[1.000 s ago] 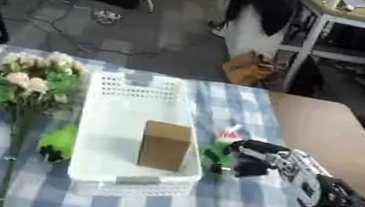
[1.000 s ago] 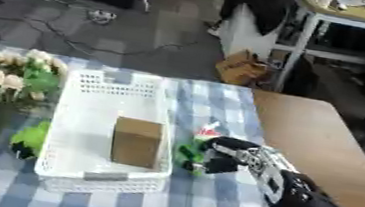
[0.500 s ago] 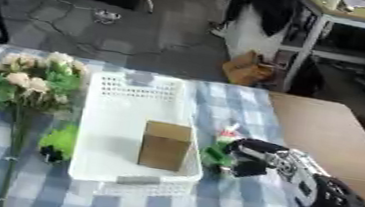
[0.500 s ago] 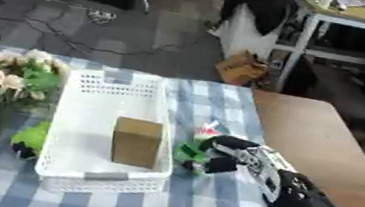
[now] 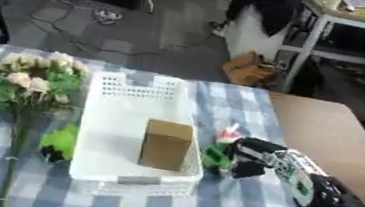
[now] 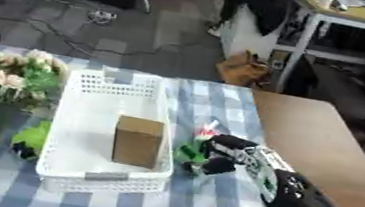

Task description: Pick up objects on the table and place them in the box.

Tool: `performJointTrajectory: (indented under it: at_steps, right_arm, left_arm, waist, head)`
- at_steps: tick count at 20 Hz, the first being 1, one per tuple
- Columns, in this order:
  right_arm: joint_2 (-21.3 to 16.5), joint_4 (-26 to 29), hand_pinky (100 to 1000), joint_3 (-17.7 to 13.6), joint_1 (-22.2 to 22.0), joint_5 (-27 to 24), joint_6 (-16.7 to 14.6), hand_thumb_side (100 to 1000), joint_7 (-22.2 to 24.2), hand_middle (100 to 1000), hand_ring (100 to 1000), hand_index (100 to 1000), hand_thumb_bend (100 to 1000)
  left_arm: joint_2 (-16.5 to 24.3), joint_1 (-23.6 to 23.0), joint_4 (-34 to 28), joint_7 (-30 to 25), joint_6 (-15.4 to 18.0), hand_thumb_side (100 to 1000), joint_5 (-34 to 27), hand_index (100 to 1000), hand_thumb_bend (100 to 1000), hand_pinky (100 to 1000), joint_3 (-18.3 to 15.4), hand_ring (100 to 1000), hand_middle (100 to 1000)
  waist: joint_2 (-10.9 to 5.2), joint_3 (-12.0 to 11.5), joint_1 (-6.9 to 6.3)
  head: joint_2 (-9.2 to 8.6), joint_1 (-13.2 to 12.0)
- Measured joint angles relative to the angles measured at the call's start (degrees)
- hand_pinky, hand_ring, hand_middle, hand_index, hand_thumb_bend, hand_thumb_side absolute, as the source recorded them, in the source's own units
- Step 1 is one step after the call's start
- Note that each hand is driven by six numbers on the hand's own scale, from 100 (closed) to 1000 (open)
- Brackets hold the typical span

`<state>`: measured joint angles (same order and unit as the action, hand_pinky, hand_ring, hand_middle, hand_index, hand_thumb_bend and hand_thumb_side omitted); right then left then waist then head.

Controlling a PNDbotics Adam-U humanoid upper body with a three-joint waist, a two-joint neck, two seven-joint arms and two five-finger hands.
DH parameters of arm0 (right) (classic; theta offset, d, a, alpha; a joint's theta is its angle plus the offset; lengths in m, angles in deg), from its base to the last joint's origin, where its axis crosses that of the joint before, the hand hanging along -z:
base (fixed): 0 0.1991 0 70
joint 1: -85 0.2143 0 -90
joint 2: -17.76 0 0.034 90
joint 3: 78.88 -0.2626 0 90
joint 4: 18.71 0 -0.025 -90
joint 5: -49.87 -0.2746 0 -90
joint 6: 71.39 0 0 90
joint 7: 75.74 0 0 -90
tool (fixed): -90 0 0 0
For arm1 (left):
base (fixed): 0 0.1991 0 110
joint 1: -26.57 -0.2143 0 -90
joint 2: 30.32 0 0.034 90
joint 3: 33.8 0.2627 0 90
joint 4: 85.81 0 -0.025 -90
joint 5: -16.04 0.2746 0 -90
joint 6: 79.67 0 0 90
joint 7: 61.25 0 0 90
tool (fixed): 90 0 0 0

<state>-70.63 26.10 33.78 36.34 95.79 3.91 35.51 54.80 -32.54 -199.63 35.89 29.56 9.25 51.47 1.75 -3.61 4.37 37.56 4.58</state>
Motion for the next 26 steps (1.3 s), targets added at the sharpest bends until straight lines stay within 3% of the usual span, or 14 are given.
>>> performJointTrajectory:
  at_steps: [4,7,8,9,12,14,16,17,20,26]
  right_arm:
    - [0.0,0.2,776,0.6,0.0,1.3,-0.6,719,-0.9,405,661,609,490]
    - [0.0,0.4,774,0.8,0.1,2.1,-0.8,713,-1.3,396,653,601,485]
    - [0.0,0.4,746,0.9,0.1,2.4,-0.9,697,-1.4,347,597,572,486]
    - [0.0,0.4,746,0.9,0.1,2.5,-1.0,697,-1.5,347,597,572,486]
    - [0.0,0.4,677,1.0,0.1,3.0,-1.0,713,-1.9,275,523,488,386]
    - [0.0,0.4,662,1.0,0.1,3.1,-0.9,718,-2.4,259,511,468,352]
    - [0.0,0.4,610,1.0,0.0,3.1,-0.7,723,-3.1,215,479,411,247]
    - [0.0,0.4,610,1.0,0.0,3.1,-0.5,723,-3.5,215,479,411,247]
    - [0.0,0.4,559,1.0,-0.1,3.1,-0.2,713,-4.6,167,445,358,123]
    - [0.0,0.4,527,1.4,-0.1,2.6,0.2,696,-5.8,123,415,315,100]
  left_arm:
    - [0.0,0.0,0.0,0.0,0.0,845,-0.1,865,100,685,0.1,885,787]
    - [0.0,0.0,0.0,0.0,0.0,845,-0.2,865,100,685,0.3,885,784]
    - [0.0,0.0,0.0,0.0,0.0,846,-0.3,864,100,683,0.3,884,781]
    - [0.0,0.0,0.0,0.0,0.0,846,-0.3,864,100,683,0.3,884,781]
    - [0.0,0.0,0.0,0.0,0.0,839,-0.3,864,100,683,0.3,884,776]
    - [0.0,0.0,0.0,0.0,0.0,844,-0.3,864,100,682,0.3,883,775]
    - [0.0,0.0,0.0,0.0,0.0,842,-0.4,864,100,682,0.3,883,772]
    - [0.0,0.0,0.0,0.0,0.0,842,-0.4,864,100,682,0.3,883,772]
    - [0.0,0.0,0.0,0.0,0.0,841,-0.4,864,100,681,0.3,881,769]
    - [0.0,0.0,0.0,0.0,0.0,838,-0.4,864,100,681,0.3,881,766]
  waist:
    - [0.0,0.0,0.0]
    - [0.0,-0.1,0.0]
    - [0.0,-0.1,0.0]
    - [0.0,-0.1,0.01]
    - [0.0,-0.3,0.02]
    - [0.0,-0.3,0.02]
    - [0.0,-0.3,0.02]
    - [0.0,-0.3,0.02]
    - [0.0,-0.3,0.02]
    - [0.0,-0.3,0.02]
  head:
    - [0.08,0.0]
    - [0.08,0.0]
    - [0.08,0.0]
    - [0.09,0.0]
    - [0.09,0.0]
    - [0.09,0.0]
    - [0.1,0.0]
    - [0.1,0.1]
    - [0.1,0.2]
    - [0.11,0.3]
